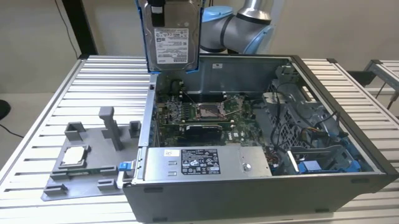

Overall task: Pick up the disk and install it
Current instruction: 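Pick up the disk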

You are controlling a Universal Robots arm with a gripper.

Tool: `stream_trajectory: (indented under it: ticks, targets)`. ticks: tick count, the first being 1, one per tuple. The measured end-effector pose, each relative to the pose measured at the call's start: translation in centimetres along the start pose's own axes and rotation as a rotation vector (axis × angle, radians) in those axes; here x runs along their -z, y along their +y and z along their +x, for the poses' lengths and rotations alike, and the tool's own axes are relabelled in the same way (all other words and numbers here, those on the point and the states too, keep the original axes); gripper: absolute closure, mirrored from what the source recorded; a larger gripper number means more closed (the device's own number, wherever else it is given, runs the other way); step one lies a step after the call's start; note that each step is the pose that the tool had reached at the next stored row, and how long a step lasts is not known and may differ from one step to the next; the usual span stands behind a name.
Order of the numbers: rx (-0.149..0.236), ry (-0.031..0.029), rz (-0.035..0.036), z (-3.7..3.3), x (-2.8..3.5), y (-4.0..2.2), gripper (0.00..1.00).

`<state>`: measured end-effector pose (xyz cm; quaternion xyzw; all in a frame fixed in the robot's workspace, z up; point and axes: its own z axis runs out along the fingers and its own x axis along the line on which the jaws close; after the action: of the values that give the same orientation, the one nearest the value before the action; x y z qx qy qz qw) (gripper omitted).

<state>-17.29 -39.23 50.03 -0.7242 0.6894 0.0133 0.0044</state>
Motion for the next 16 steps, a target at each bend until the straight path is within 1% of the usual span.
stream_trajectory:
  ticks: [16]
  targets:
    - [0.000,0.0000,0.0000,0.23,0.06,-4.69,1.00]
